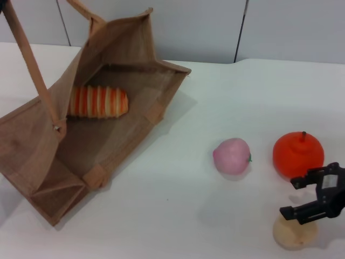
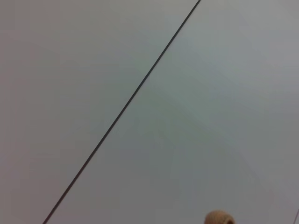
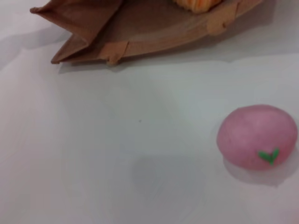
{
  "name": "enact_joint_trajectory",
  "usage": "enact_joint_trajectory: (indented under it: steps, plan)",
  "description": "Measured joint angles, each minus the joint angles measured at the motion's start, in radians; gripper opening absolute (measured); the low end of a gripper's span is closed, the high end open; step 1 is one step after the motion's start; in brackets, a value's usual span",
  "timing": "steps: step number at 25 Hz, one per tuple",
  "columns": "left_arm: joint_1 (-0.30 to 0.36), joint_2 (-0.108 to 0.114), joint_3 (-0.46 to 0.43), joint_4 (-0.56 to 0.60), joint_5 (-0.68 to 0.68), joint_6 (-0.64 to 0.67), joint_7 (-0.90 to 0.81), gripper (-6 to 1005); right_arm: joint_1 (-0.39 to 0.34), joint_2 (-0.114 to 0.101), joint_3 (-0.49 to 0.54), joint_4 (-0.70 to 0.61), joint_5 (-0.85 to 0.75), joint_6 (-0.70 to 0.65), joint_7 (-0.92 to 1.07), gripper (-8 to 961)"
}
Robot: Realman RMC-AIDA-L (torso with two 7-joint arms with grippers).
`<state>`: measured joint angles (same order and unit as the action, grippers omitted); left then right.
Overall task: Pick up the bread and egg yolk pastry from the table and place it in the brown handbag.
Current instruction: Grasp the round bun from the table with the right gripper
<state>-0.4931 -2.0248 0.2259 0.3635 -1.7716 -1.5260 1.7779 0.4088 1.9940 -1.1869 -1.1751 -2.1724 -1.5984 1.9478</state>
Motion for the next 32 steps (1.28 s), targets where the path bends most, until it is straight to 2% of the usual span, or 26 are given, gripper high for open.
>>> enact_joint_trajectory:
  steps: [8,26,32]
  plan:
    - [-0.002,0.001,0.006,0.000,0.000,0.009,0.000,195,0.032,0.006,0.044,0.064,-0.129,-0.030,0.004,890]
    - [-0.004,0.000,0.007,0.000,0.002,0.034,0.000,202,0.061,0.016,0.023,0.093,-0.187,-0.104,-0.017,886]
    - [-0.004,0.000,0.007,-0.001,0.009,0.034,0.000,204,0.070,0.021,0.014,0.096,-0.210,-0.105,-0.018,716]
